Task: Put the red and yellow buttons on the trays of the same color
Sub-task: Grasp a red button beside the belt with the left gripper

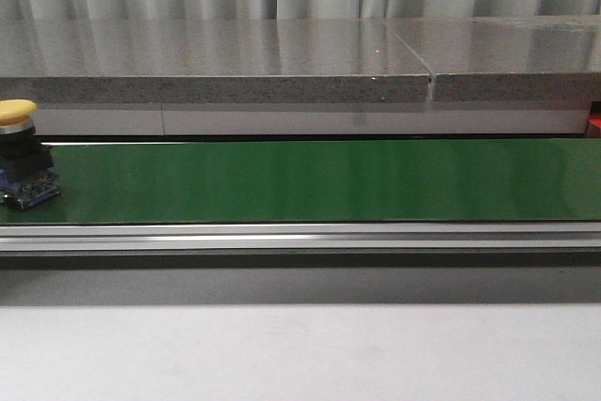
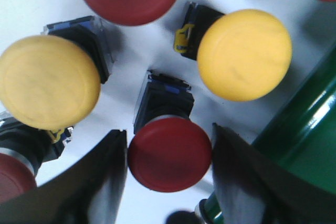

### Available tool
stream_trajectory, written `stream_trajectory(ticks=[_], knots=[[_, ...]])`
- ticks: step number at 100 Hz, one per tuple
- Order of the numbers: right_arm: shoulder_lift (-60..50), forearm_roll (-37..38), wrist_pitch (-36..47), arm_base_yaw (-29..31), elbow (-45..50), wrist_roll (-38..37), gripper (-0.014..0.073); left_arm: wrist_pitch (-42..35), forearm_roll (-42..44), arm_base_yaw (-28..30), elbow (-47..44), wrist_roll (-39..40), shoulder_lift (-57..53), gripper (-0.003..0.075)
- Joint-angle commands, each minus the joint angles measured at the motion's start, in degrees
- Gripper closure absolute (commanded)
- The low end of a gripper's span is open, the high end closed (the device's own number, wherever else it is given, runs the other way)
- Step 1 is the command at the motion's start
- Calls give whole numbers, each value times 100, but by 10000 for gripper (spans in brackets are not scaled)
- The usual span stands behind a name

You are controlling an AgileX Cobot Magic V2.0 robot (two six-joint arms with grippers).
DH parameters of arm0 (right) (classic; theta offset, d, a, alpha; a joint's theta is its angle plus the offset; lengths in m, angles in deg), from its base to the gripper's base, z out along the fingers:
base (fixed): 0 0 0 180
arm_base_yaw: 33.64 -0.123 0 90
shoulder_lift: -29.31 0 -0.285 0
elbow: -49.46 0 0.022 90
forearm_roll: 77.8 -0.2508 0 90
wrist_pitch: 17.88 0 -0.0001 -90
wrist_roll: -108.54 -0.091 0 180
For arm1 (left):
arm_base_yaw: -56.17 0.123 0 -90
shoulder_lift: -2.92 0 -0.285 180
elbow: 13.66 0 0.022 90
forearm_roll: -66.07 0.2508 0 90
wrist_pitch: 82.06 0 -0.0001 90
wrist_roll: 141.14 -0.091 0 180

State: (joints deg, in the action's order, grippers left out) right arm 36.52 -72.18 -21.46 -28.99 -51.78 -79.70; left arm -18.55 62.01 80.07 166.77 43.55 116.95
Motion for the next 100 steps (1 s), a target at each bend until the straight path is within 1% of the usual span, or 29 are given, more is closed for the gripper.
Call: stream_trajectory(ticks=[1, 12, 20, 33, 45, 64, 81, 90, 100], knots=[[-63, 40, 443, 20, -86, 2, 660, 24, -39, 30, 151, 60, -251, 418], [-63, 40, 443, 20, -86, 2, 660, -11, -39, 30, 151, 60, -251, 464], [-63, 40, 443, 20, -86, 2, 660, -25, -39, 30, 151, 60, -251, 483], [-63, 40, 443, 20, -86, 2, 660, 0, 34, 30, 151, 60, -350, 483], [-63, 40, 443, 20, -86, 2, 660, 16, 60, 30, 151, -11, -655, 483], [-63, 40, 443, 20, -86, 2, 660, 169, 60, 19, 151, -399, -1273, 483], [-63, 40, 443, 20, -86, 2, 660, 401, 50, 11, 151, -554, -1702, 483], [-63, 40, 443, 20, -86, 2, 660, 502, 50, -106, 160, -643, -1835, 483], [-63, 40, 443, 20, -86, 2, 660, 512, 26, -385, 284, -707, -1914, 478]])
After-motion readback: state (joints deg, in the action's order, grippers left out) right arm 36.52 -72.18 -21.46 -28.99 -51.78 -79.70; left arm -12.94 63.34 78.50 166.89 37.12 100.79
